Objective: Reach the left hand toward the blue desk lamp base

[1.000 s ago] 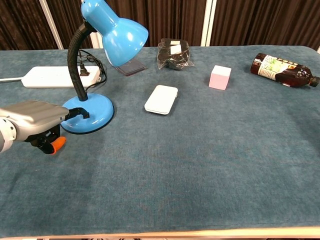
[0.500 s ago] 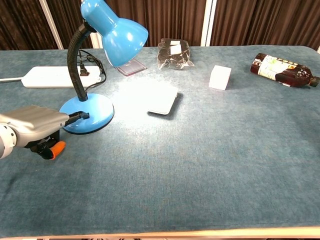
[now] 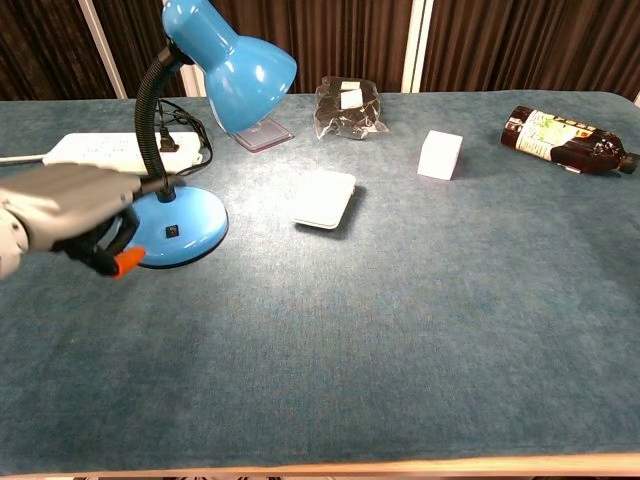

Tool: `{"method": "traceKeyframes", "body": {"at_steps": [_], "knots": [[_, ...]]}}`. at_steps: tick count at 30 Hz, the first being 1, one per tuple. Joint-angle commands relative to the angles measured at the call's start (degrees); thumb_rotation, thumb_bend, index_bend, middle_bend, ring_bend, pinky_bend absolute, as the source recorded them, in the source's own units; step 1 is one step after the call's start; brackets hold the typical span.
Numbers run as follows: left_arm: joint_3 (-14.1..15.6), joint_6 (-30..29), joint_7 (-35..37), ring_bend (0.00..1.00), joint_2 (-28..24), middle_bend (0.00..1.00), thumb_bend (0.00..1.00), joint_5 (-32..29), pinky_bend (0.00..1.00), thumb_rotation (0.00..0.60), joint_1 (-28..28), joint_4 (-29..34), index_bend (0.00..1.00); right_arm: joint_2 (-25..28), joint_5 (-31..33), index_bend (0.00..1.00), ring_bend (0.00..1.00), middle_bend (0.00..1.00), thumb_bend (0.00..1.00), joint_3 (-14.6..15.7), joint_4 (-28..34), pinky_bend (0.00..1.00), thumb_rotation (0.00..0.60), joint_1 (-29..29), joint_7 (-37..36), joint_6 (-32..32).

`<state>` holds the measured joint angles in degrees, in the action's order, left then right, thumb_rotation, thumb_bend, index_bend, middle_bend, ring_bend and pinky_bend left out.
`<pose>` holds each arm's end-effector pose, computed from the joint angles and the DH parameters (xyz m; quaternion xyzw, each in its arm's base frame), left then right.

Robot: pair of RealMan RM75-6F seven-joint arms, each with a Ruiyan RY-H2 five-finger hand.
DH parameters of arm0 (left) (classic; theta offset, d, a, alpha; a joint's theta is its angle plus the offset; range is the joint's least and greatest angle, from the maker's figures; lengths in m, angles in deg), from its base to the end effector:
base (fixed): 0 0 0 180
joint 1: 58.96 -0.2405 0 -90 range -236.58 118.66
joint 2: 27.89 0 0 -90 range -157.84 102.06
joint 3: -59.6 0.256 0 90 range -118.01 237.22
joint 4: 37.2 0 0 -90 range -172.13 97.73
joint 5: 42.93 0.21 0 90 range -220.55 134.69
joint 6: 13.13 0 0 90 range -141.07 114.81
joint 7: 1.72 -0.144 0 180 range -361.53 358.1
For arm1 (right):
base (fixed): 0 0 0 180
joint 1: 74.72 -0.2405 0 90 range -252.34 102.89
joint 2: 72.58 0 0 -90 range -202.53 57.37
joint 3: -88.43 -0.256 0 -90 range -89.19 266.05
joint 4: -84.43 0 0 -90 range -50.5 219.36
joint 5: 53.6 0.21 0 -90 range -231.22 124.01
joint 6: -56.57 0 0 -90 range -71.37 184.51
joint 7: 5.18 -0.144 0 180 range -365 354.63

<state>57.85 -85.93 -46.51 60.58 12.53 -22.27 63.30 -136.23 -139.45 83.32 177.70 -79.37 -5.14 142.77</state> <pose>-0.1629 0.2726 -0.0107 -0.7485 -0.3405 -0.2820 0.4943 -0.3048 -0.1876 0.1685 0.5801 -0.3742 0.4092 0.5967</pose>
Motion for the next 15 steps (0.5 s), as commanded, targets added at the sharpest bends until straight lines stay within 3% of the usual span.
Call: {"method": "traceKeyframes", "body": {"at_steps": [1,3,7,11,15], "knots": [[1.2,-5.0,4.9,0.13,-5.7,0.05,0.26,9.1,0.28,0.600,-2.8,2.4,0.00,0.0,0.0,0.00,0.00,0.00,0.25,0.0,0.0,0.00,0.600,0.0,0.1,0.0],[2.9,-6.8,6.0,0.03,-8.5,0.00,0.20,12.0,0.15,0.600,-4.5,3.3,0.00,0.0,-0.1,0.00,0.00,0.00,0.25,0.1,-0.1,0.00,0.600,0.0,0.3,0.0],[7.2,-11.5,11.5,0.00,-13.7,0.00,0.02,18.7,0.05,0.600,-9.4,2.2,0.00,-0.1,-0.3,0.00,0.00,0.00,0.25,0.1,0.0,0.00,0.600,0.0,0.9,0.1],[10.1,-16.4,19.3,0.00,-16.6,0.00,0.00,22.8,0.03,0.600,-14.6,-1.9,0.00,-0.3,-0.5,0.00,0.00,0.00,0.25,0.2,0.1,0.00,0.600,0.0,1.3,0.2],[10.5,-19.8,26.0,0.00,-18.3,0.00,0.00,23.9,0.01,0.600,-18.5,-7.1,0.00,-0.6,-0.4,0.00,0.00,0.00,0.25,0.2,0.1,0.00,0.600,-0.1,2.0,0.1]]}}
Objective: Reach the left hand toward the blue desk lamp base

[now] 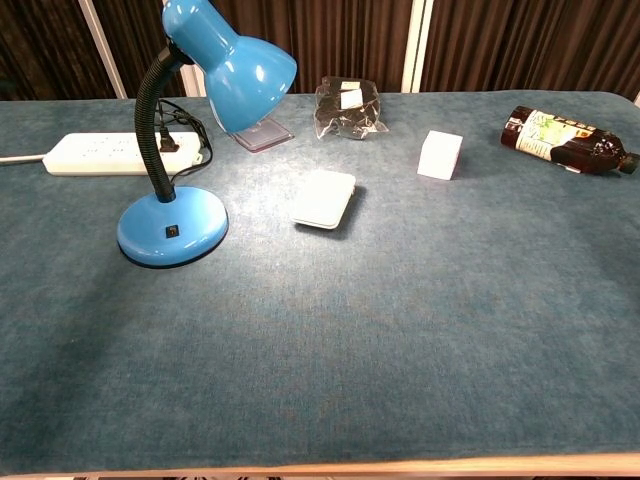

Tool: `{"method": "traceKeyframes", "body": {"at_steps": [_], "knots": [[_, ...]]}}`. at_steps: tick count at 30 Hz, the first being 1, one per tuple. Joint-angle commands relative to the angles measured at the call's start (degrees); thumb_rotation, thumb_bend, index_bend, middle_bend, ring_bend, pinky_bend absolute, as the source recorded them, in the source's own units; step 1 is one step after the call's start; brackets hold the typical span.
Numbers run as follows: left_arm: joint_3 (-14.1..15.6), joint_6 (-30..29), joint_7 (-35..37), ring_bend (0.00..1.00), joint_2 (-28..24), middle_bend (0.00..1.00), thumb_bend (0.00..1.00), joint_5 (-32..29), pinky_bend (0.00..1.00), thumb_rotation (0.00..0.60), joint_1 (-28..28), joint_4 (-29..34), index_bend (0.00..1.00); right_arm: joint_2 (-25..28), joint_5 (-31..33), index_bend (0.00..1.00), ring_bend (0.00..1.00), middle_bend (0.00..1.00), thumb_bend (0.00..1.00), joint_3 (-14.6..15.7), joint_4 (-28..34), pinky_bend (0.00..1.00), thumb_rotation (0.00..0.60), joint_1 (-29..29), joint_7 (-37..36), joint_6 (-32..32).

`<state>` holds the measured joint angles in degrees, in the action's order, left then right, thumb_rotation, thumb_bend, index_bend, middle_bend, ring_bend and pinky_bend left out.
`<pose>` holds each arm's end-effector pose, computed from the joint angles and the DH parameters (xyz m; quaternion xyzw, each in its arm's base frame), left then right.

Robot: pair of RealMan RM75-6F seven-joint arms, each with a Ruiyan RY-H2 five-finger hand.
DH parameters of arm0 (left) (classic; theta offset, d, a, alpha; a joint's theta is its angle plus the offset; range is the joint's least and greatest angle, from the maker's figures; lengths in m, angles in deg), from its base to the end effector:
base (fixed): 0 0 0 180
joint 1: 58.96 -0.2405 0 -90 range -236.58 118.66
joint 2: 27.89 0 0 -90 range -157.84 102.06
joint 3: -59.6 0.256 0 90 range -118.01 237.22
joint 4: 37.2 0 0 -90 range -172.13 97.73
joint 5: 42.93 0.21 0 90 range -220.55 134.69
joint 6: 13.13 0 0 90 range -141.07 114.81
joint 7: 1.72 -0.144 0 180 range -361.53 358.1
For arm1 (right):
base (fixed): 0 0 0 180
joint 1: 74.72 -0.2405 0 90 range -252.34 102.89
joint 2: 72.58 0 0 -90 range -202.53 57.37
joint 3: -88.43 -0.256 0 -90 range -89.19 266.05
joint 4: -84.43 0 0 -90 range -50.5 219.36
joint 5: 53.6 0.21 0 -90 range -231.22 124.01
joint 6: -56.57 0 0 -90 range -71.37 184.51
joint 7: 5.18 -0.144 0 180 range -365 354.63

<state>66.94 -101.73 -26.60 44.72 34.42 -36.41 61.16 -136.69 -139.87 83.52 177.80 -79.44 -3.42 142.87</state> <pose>-0.2469 0.2235 0.0957 -0.6825 -0.2973 -0.3449 0.5718 -0.3028 -0.1872 0.1651 0.5867 -0.3670 0.4039 0.5983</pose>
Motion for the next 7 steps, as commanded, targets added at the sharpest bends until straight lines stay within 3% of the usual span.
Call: {"method": "traceKeyframes", "body": {"at_steps": [1,7], "knots": [[1.2,-4.3,7.1,0.00,-2.6,0.00,0.00,1.8,0.01,0.600,-4.9,-5.8,0.00,-0.2,0.0,0.00,0.00,0.00,0.25,0.0,0.0,0.00,0.600,-0.1,0.5,0.0],[-1.0,-2.3,12.0,0.00,-3.1,0.00,0.00,0.0,0.01,0.600,-6.4,-5.5,0.00,-0.4,-0.2,0.00,0.00,0.00,0.25,0.1,0.0,0.00,0.600,0.0,1.1,0.1]]}}
